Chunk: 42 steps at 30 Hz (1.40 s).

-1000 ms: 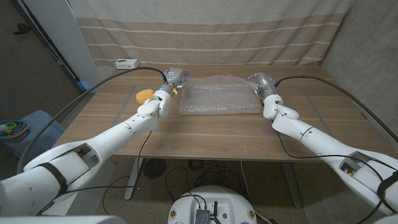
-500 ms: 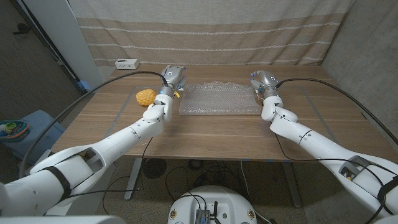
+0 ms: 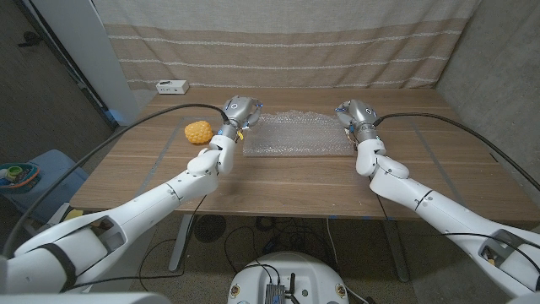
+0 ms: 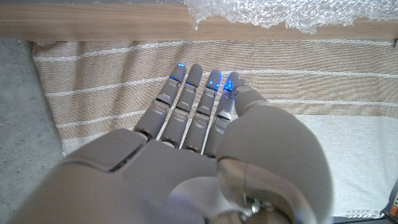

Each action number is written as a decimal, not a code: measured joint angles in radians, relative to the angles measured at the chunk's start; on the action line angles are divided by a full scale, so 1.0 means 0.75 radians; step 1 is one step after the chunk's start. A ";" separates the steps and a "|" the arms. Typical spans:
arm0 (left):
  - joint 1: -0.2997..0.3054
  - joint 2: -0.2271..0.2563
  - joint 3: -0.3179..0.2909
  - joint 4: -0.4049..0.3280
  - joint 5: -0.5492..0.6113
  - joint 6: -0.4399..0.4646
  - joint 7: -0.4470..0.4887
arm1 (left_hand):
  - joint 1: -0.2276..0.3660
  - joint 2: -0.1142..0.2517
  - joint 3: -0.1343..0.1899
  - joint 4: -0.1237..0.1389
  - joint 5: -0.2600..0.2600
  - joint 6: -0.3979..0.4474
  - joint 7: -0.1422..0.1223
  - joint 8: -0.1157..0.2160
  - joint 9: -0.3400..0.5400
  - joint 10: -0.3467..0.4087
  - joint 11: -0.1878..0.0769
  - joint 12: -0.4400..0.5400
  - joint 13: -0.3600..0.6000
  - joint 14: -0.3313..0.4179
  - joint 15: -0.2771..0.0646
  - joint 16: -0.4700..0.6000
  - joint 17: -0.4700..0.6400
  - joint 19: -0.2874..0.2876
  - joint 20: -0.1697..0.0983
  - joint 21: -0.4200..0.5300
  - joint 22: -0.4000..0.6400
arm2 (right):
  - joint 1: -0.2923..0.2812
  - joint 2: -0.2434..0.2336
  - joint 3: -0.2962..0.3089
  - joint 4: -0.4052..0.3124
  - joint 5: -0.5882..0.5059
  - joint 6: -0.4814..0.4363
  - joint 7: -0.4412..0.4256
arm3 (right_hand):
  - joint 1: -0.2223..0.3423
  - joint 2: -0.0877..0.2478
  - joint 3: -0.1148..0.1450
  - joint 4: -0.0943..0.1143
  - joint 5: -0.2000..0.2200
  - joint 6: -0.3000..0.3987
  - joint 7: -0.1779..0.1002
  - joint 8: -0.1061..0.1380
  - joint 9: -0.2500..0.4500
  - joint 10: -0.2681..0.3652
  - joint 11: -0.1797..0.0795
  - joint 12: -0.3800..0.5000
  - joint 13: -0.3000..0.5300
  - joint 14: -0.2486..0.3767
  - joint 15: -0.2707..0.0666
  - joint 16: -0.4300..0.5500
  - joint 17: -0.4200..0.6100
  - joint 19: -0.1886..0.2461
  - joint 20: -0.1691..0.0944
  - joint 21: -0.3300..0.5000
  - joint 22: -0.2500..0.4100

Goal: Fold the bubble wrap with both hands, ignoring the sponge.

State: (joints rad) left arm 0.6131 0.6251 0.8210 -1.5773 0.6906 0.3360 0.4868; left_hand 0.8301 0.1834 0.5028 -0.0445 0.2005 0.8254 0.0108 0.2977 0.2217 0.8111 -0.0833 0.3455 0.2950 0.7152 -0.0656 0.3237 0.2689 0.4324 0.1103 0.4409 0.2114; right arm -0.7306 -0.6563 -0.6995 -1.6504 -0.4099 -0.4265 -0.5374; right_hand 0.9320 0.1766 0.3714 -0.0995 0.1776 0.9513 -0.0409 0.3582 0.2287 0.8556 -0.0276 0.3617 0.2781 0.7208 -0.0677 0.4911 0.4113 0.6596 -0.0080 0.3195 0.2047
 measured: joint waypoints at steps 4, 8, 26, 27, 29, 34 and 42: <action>0.026 0.009 -0.015 -0.034 -0.013 -0.024 -0.012 | 0.013 0.005 0.009 -0.020 -0.001 0.115 0.022 0.073 0.046 0.114 -0.004 0.111 0.083 0.121 -0.027 0.112 0.116 0.096 -0.023 0.071 0.015 | -0.021 -0.023 -0.005 -0.052 -0.021 -0.004 0.023 | 0.000 0.000 -0.003 -0.003 -0.001 0.032 0.017 0.041 0.020 0.064 0.003 0.051 0.033 0.070 -0.017 0.053 0.062 0.053 -0.001 0.049 0.021; 0.045 0.015 -0.027 -0.064 -0.020 -0.038 -0.027 | 0.041 -0.006 0.002 -0.043 -0.001 0.163 0.026 0.146 0.110 0.200 -0.015 0.233 0.188 0.231 -0.061 0.219 0.238 0.182 -0.050 0.152 0.037 | -0.037 -0.045 -0.017 -0.105 -0.059 -0.028 0.083 | 0.000 0.000 -0.005 -0.006 -0.001 0.045 0.021 0.090 0.040 0.123 0.016 0.101 0.065 0.123 -0.034 0.087 0.109 0.063 0.009 0.082 0.041; 0.123 0.049 -0.090 -0.199 -0.093 -0.070 -0.187 | 0.132 0.001 -0.114 -0.121 0.011 0.202 0.035 0.151 0.427 0.227 0.008 0.605 0.707 0.379 -0.075 0.700 0.762 0.411 -0.172 0.580 0.192 | -0.026 -0.107 -0.071 -0.274 -0.172 -0.120 0.386 | 0.013 -0.035 -0.062 -0.045 0.000 0.116 0.059 0.126 0.050 0.284 0.020 0.421 0.393 0.319 -0.077 0.352 0.524 0.124 0.051 0.333 0.191; 0.125 0.051 -0.094 -0.205 -0.104 -0.074 -0.205 | 0.132 0.001 -0.118 -0.117 0.013 0.201 0.035 0.151 0.427 0.226 0.009 0.596 0.698 0.381 -0.073 0.703 0.760 0.430 -0.180 0.598 0.198 | -0.022 -0.112 -0.072 -0.282 -0.172 -0.121 0.428 | 0.011 -0.033 -0.062 -0.045 0.000 0.116 0.059 0.126 0.118 0.283 0.021 0.425 0.404 0.319 -0.077 0.352 0.532 0.124 0.052 0.341 0.198; 0.125 0.055 -0.098 -0.212 -0.114 -0.077 -0.226 | 0.132 0.002 -0.119 -0.114 0.019 0.200 0.036 0.151 0.423 0.218 0.016 0.574 0.666 0.392 -0.065 0.695 0.736 0.449 -0.195 0.629 0.205 | -0.020 -0.115 -0.073 -0.290 -0.172 -0.121 0.453 | -0.005 -0.032 -0.062 -0.045 0.000 0.116 0.059 0.183 0.149 0.271 0.033 0.430 0.420 0.317 -0.076 0.352 0.541 0.128 0.056 0.353 0.207; 0.125 0.070 -0.105 -0.232 -0.151 -0.090 -0.312 | 0.132 0.001 -0.086 -0.082 0.030 0.200 0.060 0.167 0.367 0.212 0.024 0.518 0.581 0.411 -0.047 0.624 0.637 0.462 -0.209 0.688 0.210 | -0.013 -0.128 -0.078 -0.314 -0.163 -0.112 0.542 | -0.015 -0.031 -0.065 -0.045 -0.001 0.140 0.083 0.413 0.295 0.269 0.035 0.436 0.423 0.316 -0.064 0.336 0.532 0.128 0.056 0.375 0.224; 0.123 0.088 -0.107 -0.256 -0.174 -0.102 -0.396 | 0.089 -0.011 -0.042 -0.067 0.040 0.211 0.069 0.226 0.325 0.239 0.029 0.509 0.538 0.467 -0.049 0.588 0.585 0.489 -0.216 0.743 0.196 | -0.013 -0.141 -0.083 -0.333 -0.137 -0.103 0.640 | -0.032 -0.021 -0.059 -0.040 -0.001 0.175 0.105 0.478 0.403 0.278 0.044 0.436 0.408 0.345 -0.060 0.321 0.524 0.128 0.056 0.404 0.244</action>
State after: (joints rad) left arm 0.7055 0.6910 0.7409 -1.7689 0.5600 0.2591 0.1900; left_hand 0.8972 0.1749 0.4716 -0.0948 0.2308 0.9833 0.0622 0.4668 0.4658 0.9905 -0.0614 0.7269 0.6986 1.0654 -0.1025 0.7648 0.7074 0.7989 -0.0518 0.9982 0.3586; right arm -0.7401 -0.7621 -0.7616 -1.9001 -0.5127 -0.5038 -0.0576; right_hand 0.9077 0.1611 0.3269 -0.1293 0.1772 1.0825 0.0380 0.7164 0.5312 1.0644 0.0057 0.6883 0.5840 0.9795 -0.1129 0.7318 0.8042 0.7558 0.0340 0.6224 0.3877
